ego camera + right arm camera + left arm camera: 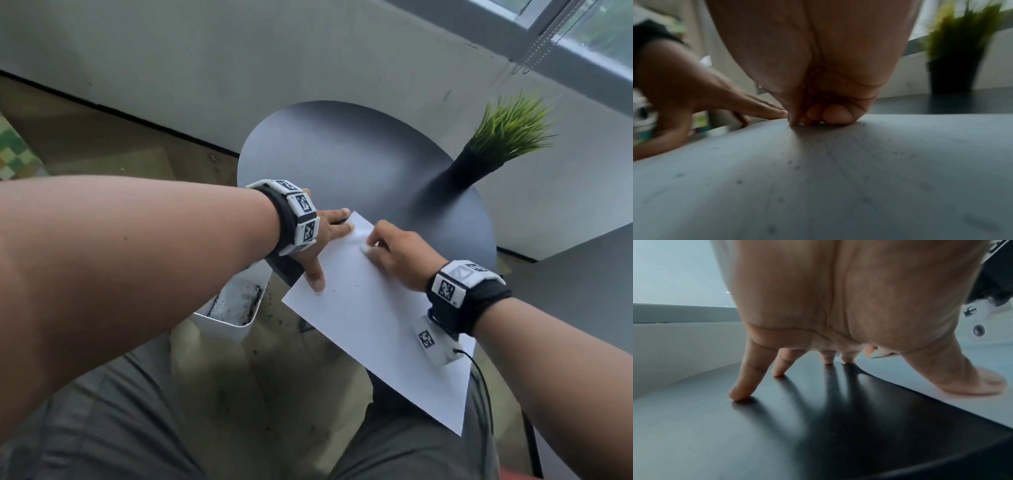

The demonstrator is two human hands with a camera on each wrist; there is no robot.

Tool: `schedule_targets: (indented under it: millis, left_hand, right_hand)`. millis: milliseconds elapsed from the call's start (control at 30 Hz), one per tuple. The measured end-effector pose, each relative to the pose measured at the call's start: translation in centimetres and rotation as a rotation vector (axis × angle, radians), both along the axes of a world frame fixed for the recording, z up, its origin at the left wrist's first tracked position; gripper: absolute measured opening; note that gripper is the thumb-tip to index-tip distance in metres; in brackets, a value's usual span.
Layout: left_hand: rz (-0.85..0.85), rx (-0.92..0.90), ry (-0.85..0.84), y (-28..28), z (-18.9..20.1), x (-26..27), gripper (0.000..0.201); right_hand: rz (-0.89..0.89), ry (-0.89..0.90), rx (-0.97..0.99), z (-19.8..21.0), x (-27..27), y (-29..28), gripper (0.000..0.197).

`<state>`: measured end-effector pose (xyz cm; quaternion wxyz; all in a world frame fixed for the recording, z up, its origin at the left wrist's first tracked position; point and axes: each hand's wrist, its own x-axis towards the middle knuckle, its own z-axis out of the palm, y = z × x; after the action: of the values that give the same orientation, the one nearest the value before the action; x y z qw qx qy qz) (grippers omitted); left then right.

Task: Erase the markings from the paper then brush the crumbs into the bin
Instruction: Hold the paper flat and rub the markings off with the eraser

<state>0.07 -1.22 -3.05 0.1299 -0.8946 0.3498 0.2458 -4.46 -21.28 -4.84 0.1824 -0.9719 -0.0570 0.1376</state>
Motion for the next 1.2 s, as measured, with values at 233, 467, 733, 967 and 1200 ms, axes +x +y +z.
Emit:
schedule_targets:
  millis: [233, 467, 733, 967, 1200]
  left_hand:
    - [0.122, -0.223, -0.013, 1.5, -1.4, -0.2, 0.062]
    - [0.242, -0.245, -0.027, 2.1, -3.7, -1.6, 0.097]
    - [0.246, -0.228, -0.002, 1.9, -3.8, -0.7, 0.109]
    - [0.251, -0.245, 0.002, 1.9, -3.9, -0.7, 0.111]
    - [0.258, -0.247, -0.002, 1.9, -3.9, -0.8, 0.11]
  right_hand:
    - [-0.301, -0.028, -0.057, -1.1, 1.6, -1.7, 0.019]
    - [-0.303, 0.007, -0.148, 0.0, 1.8, -0.5, 0.018]
    - [0.284, -0.021, -0.13, 0.3, -0.6, 4.1, 0.014]
    - [0.343, -0.058, -0.111, -0.4, -1.1, 5.8, 0.016]
    - [0.179, -0.142, -0.145, 0.0, 0.5, 4.8, 0.014]
